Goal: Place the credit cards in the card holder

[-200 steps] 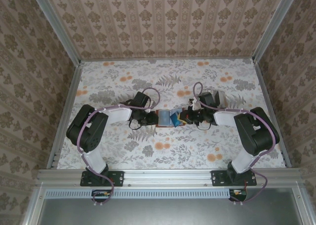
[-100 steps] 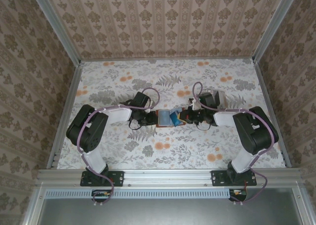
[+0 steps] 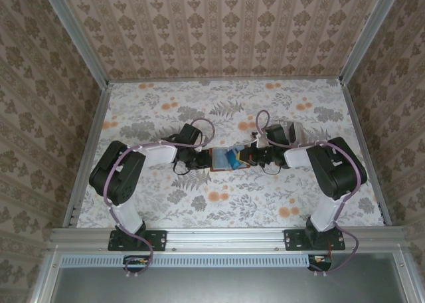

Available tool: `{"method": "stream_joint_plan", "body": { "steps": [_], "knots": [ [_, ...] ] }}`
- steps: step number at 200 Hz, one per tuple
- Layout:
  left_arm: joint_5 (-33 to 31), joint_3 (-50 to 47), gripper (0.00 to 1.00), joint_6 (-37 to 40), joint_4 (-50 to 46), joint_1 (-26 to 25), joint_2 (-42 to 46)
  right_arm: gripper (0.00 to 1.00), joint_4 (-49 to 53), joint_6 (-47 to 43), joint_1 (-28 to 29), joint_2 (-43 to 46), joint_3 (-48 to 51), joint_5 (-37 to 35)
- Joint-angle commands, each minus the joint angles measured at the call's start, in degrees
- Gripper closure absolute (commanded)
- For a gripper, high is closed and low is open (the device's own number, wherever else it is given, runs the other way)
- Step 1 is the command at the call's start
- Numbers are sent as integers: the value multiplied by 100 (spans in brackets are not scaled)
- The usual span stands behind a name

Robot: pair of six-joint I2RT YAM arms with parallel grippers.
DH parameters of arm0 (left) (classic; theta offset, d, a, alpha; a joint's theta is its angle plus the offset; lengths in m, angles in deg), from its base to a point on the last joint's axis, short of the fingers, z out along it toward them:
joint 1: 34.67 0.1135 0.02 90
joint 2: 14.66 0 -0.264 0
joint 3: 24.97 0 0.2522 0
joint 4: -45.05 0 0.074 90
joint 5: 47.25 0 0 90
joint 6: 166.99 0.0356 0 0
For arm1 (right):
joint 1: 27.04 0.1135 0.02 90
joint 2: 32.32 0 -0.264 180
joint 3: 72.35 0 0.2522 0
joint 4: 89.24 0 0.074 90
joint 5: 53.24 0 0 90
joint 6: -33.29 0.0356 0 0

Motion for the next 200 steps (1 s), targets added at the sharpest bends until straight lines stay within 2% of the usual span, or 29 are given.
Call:
{"method": "stream_joint_plan", "body": {
  "steps": [1, 40, 57, 131, 200],
  "knots": [
    [-208, -12, 88, 73, -520, 62, -21, 100, -144, -117, -25, -179, -128, 82],
    [-235, -22, 88, 120, -607, 128, -9, 100, -174, -166, -20, -288, -260, -193],
    [-226, -23, 88, 137, -632, 128, -12, 93, -221, -114, -11, -301, -246, -340],
    [-155, 0, 89, 85, -525, 128, -151, 96, -433, 129, 237, -593, -487, -450],
    [-92, 80, 92, 75, -553, 128, -301, 89, -548, 349, 466, -640, -448, -695]
  ]
}}
